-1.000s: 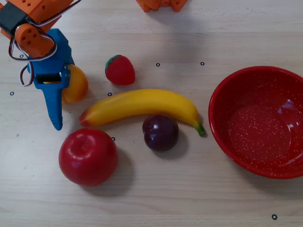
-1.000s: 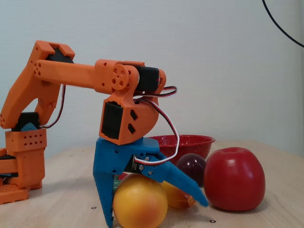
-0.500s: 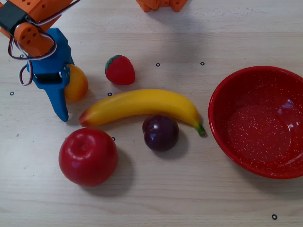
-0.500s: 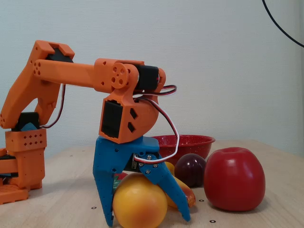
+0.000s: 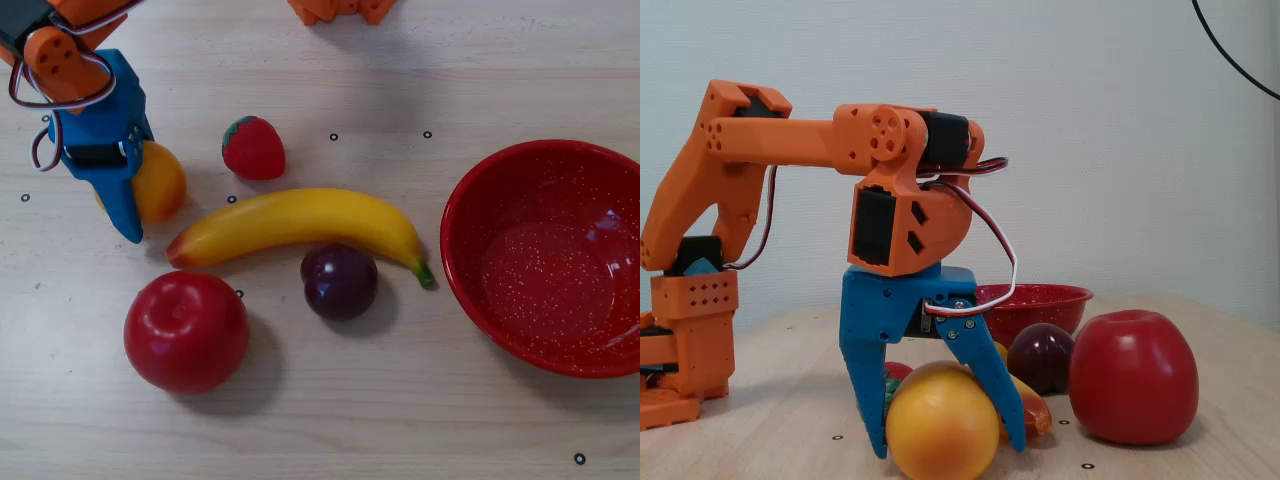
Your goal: Put the peach in the red bowl.
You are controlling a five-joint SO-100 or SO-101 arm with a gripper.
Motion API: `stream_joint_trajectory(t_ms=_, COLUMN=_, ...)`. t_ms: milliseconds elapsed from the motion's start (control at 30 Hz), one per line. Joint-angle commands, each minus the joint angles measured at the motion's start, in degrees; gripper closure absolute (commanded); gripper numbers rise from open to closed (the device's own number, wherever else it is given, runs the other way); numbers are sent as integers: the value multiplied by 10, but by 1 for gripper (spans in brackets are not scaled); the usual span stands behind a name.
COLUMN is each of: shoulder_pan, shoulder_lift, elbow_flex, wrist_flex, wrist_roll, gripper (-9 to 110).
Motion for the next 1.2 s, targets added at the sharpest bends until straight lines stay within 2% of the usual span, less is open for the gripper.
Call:
stream_joint_trajectory(t_ms=0, shoulder_pan=-2, shoulder_lift=41, elbow_flex=-11, wrist_flex=3, wrist_roll=-14, gripper=79)
stream_joint_trajectory(t_ms=67, shoulder_pan=-1, shoulder_lift=43, elbow_flex=-10, wrist_flex=6, wrist_roll=-14, gripper=85)
stream_joint_trajectory(t_ms=133, shoulder_pan=-1, shoulder_lift=44, elbow_flex=-10, wrist_flex=12, wrist_roll=-7, gripper=101)
stream_joint_trajectory(t_ms=733, shoulder_pan=23, shoulder_lift=208, elbow_flex=-118, wrist_flex=100, wrist_roll=-148, gripper=101)
stream_joint_trajectory(t_ms=1167, shoulder_pan=146, shoulder_lift=367, elbow_flex=-186, wrist_flex=112, wrist_roll=-296, gripper=101)
